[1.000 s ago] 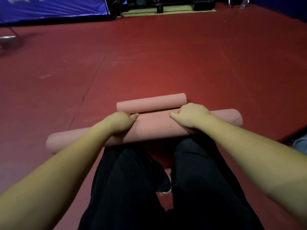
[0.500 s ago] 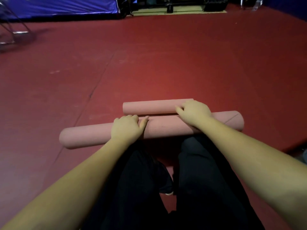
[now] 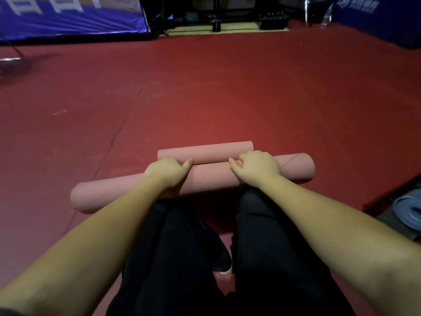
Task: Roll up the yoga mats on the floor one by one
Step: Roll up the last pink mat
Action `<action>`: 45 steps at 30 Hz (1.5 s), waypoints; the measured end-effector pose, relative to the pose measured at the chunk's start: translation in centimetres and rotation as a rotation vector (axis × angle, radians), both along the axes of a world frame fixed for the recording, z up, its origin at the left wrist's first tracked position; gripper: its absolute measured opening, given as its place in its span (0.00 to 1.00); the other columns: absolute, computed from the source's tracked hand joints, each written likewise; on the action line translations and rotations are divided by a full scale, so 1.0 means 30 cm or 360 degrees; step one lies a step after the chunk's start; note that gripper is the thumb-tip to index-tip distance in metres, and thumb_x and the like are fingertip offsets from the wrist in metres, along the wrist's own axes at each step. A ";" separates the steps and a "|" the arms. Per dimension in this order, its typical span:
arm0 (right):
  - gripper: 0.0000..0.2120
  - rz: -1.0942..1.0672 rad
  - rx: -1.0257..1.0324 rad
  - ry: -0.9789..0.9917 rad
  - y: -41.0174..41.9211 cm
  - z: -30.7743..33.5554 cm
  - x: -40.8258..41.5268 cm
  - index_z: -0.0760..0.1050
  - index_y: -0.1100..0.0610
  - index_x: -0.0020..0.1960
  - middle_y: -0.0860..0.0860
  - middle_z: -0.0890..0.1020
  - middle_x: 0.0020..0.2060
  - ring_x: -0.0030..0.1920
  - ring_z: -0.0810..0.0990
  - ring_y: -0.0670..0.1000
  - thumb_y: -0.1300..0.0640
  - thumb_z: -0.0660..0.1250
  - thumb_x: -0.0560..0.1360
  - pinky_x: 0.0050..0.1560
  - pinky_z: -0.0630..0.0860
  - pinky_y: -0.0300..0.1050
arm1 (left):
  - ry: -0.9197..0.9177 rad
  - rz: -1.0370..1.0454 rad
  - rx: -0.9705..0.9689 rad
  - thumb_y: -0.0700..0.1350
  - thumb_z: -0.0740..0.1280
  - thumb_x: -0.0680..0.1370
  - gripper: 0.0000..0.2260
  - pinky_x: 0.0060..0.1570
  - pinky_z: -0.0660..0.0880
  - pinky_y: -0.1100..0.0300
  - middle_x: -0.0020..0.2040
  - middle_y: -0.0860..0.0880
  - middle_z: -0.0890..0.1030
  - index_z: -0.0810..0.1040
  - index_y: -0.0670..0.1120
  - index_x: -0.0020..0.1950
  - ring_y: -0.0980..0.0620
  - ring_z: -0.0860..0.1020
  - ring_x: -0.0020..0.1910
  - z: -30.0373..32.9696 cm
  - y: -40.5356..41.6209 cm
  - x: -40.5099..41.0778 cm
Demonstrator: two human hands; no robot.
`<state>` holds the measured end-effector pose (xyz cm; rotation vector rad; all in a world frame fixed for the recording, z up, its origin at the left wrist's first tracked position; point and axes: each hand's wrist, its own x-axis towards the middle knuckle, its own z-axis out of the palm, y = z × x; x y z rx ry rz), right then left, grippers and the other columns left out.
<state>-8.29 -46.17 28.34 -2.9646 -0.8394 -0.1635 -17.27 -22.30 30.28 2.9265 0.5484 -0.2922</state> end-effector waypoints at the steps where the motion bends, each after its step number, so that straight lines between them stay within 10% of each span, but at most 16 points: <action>1: 0.25 0.0006 0.0014 0.0028 -0.002 0.010 0.004 0.77 0.51 0.43 0.53 0.83 0.45 0.48 0.80 0.58 0.35 0.50 0.78 0.42 0.68 0.47 | 0.0030 0.0007 -0.0016 0.66 0.45 0.81 0.34 0.57 0.72 0.49 0.60 0.41 0.80 0.81 0.44 0.58 0.40 0.77 0.59 0.013 0.004 0.002; 9: 0.33 0.0024 -0.0300 0.0653 0.010 0.152 0.022 0.76 0.59 0.65 0.61 0.76 0.66 0.63 0.75 0.61 0.36 0.48 0.79 0.60 0.70 0.51 | 0.0388 0.0178 -0.0495 0.59 0.52 0.84 0.28 0.72 0.61 0.50 0.76 0.41 0.66 0.67 0.42 0.75 0.41 0.66 0.74 0.066 -0.007 -0.021; 15: 0.32 0.0022 -0.0431 0.1018 0.057 0.164 0.046 0.64 0.58 0.76 0.57 0.63 0.77 0.75 0.63 0.58 0.38 0.46 0.82 0.72 0.60 0.51 | -0.0406 0.0020 0.0027 0.53 0.53 0.84 0.20 0.52 0.73 0.47 0.57 0.41 0.78 0.80 0.43 0.57 0.37 0.76 0.56 0.009 -0.041 -0.104; 21: 0.31 0.0035 -0.0467 0.1212 0.114 0.117 0.122 0.62 0.54 0.78 0.55 0.59 0.78 0.77 0.60 0.56 0.38 0.49 0.81 0.75 0.57 0.53 | -0.0470 -0.0079 0.0309 0.63 0.48 0.79 0.29 0.42 0.71 0.49 0.42 0.41 0.79 0.80 0.43 0.42 0.38 0.78 0.44 -0.078 -0.081 -0.184; 33: 0.29 0.0095 -0.0052 0.0382 0.050 0.042 0.091 0.81 0.52 0.56 0.57 0.83 0.54 0.55 0.79 0.60 0.37 0.47 0.81 0.50 0.73 0.50 | -0.0104 -0.0019 0.0030 0.66 0.46 0.81 0.31 0.47 0.72 0.53 0.51 0.42 0.82 0.78 0.46 0.41 0.41 0.78 0.48 -0.048 -0.012 -0.016; 39: 0.32 0.0196 -0.0061 0.0151 -0.013 -0.031 0.029 0.77 0.51 0.50 0.54 0.82 0.50 0.53 0.78 0.59 0.31 0.43 0.75 0.50 0.71 0.51 | 0.0222 0.0089 -0.0180 0.71 0.45 0.76 0.39 0.69 0.67 0.46 0.71 0.41 0.73 0.76 0.45 0.68 0.39 0.72 0.68 -0.077 0.053 0.086; 45: 0.25 0.0080 -0.0060 0.0023 0.004 -0.039 0.002 0.78 0.53 0.49 0.54 0.83 0.49 0.53 0.79 0.58 0.36 0.52 0.79 0.53 0.70 0.50 | 0.0329 0.0072 -0.0272 0.68 0.48 0.80 0.36 0.73 0.62 0.48 0.76 0.40 0.67 0.69 0.42 0.75 0.39 0.66 0.73 -0.066 0.047 0.120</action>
